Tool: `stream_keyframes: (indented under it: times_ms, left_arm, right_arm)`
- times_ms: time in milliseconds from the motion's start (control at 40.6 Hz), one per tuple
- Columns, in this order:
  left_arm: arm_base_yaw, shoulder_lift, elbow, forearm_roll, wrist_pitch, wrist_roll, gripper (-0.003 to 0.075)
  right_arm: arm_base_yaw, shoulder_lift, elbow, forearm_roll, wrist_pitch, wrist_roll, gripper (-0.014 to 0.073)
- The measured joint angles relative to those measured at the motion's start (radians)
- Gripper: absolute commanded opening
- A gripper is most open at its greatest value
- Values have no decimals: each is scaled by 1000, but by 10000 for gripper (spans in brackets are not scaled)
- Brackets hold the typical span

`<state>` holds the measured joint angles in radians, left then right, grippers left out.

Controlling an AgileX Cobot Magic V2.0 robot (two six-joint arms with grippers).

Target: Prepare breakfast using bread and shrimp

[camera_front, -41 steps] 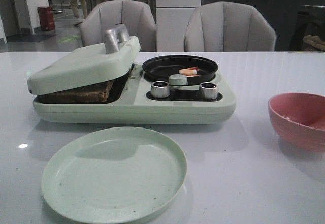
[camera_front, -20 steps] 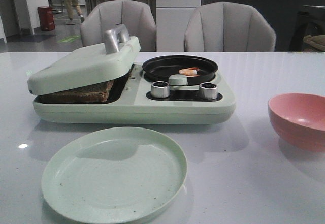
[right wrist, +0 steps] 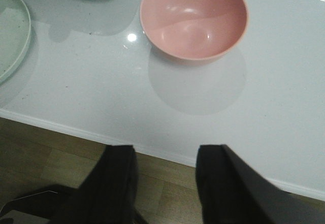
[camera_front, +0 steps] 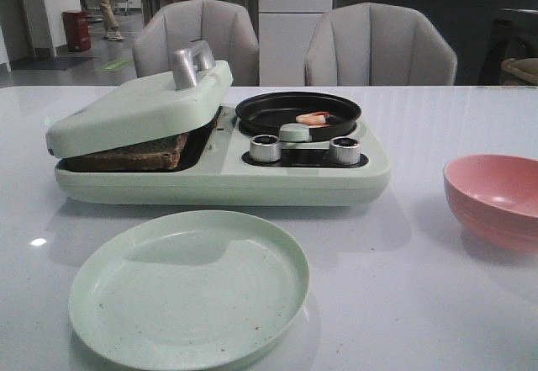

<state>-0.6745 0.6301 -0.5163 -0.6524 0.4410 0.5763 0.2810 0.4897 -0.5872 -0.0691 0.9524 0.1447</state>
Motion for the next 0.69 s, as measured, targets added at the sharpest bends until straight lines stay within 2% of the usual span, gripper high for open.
stream_keyframes:
  times_ms: [98, 222, 492, 689]
  left_arm:
    - [0, 0, 0, 0, 0, 0, 98]
    - [0, 0, 0, 0, 0, 0, 98]
    - [3, 0, 0, 13, -13, -2, 102]
    - [109, 2, 0, 47, -28, -55, 102]
  right_arm:
    - [0, -24, 19, 0, 7, 6, 180]
    - [0, -28, 23, 0, 13, 9, 36]
    - [0, -28, 26, -6, -11, 10, 35]
    - [0, -28, 26, -8, -17, 10, 35]
